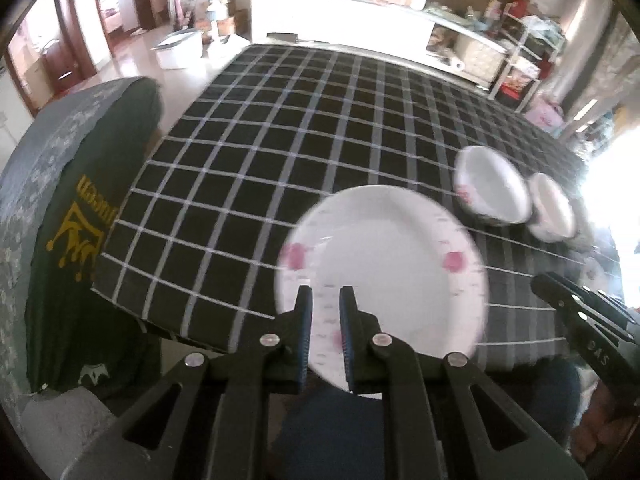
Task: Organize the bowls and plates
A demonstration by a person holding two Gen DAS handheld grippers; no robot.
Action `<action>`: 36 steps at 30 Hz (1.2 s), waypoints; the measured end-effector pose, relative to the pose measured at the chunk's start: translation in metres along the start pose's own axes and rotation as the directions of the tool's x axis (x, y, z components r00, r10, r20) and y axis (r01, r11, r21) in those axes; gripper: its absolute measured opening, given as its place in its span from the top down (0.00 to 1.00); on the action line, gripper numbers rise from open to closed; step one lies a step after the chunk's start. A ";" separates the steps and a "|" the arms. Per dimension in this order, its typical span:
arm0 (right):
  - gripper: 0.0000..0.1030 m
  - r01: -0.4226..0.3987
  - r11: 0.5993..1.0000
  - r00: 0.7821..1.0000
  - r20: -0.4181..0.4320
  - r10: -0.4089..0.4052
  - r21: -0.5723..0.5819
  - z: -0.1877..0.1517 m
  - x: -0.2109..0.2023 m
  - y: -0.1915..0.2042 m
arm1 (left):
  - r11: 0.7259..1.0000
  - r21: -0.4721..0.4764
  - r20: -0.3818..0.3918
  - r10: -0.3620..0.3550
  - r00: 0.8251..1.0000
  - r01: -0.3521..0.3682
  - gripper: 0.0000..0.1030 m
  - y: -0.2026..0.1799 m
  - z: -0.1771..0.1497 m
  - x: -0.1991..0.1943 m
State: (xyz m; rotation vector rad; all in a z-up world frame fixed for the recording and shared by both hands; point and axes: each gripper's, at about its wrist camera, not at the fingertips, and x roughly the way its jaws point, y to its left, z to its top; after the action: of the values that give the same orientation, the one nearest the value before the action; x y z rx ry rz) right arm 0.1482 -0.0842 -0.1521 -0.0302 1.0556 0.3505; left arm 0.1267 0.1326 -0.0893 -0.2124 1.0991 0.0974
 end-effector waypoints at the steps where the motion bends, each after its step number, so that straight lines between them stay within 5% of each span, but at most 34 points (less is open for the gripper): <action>1: 0.78 0.006 1.000 1.000 0.026 -0.006 0.013 0.000 -0.009 -0.005 | 1.000 0.013 0.010 -0.019 1.000 0.019 0.88 -0.008 0.001 -0.005; 8: 0.78 0.064 0.992 0.990 0.118 -0.077 0.106 -0.013 -0.057 -0.037 | 0.980 0.163 0.064 -0.125 0.990 0.113 0.88 -0.082 -0.004 -0.032; 14: 0.78 0.122 0.975 0.975 0.159 -0.153 0.188 -0.030 -0.084 -0.066 | 0.943 0.259 0.029 -0.224 0.974 0.209 0.88 -0.142 -0.015 -0.030; 36: 0.78 0.141 0.886 0.962 0.151 -0.228 0.443 -0.078 -0.104 -0.189 | 0.872 0.443 -0.045 -0.210 0.977 0.208 0.88 -0.273 -0.023 -0.005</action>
State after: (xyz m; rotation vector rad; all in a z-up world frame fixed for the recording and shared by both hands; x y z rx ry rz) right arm 0.0918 -0.3054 -0.1288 0.2932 0.9020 -0.0598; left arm 0.1544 -0.1387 -0.0610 0.0848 1.0583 -0.3493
